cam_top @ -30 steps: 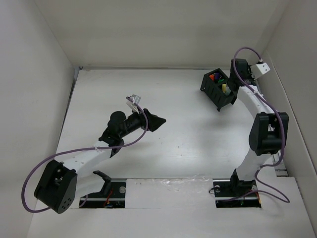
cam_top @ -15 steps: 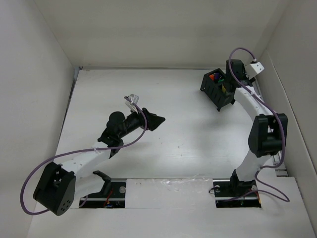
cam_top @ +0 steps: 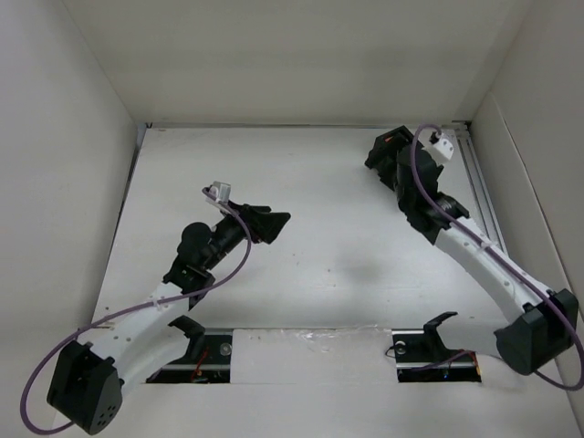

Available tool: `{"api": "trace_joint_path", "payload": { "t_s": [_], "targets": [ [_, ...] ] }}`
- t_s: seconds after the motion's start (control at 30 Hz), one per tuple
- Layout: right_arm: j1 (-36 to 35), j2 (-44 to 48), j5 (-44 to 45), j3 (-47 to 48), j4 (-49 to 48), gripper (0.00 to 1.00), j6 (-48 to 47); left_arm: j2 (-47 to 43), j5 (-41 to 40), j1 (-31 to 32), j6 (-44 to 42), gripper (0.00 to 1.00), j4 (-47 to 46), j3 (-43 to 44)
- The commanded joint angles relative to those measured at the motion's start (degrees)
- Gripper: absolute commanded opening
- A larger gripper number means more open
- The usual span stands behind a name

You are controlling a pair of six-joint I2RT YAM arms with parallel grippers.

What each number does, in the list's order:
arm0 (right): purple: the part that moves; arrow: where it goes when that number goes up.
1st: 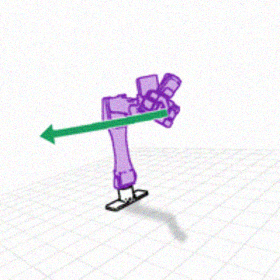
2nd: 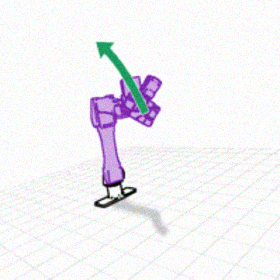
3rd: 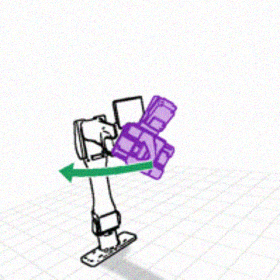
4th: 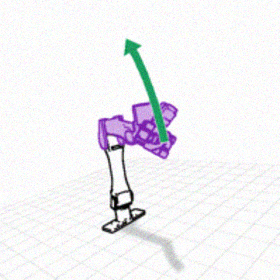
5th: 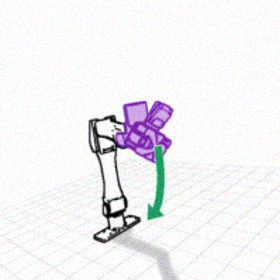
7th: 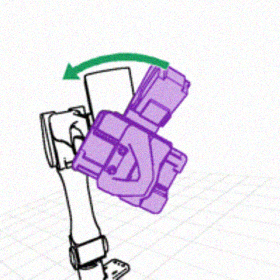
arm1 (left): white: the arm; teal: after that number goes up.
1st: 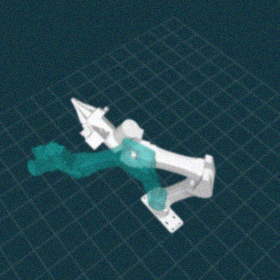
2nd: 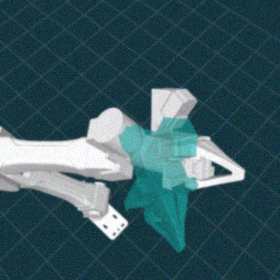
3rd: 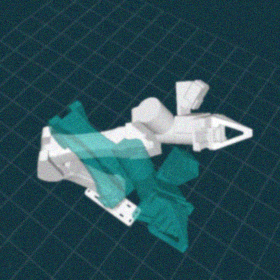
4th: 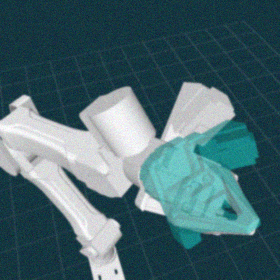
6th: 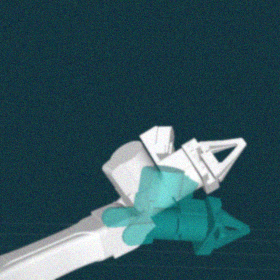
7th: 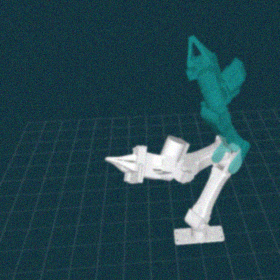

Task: Sort the stationery into containers
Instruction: Reset both arms

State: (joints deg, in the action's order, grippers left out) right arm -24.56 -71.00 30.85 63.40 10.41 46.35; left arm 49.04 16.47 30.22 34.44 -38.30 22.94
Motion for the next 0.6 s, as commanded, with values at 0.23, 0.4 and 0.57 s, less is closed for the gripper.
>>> {"api": "trace_joint_path", "payload": {
  "t_s": [0.23,0.4,0.57],
  "targets": [
    [-12.17,15.0,2.2,-12.76,5.41,0.99,2.61,-3.25,-8.82,-2.36,5.2,1.0,3.15,-1.49],
    [-13.85,15.72,1.15,-13.3,6.98,0.99,5.15,-4.82,-12.68,-2.36,5.9,1.0,3.68,-2.8],
    [-16.66,14.58,2.81,-12.16,9.71,0.99,7.18,-6.67,-14.44,-2.36,5.91,0.99,2.61,-4.66]
  ]
}}
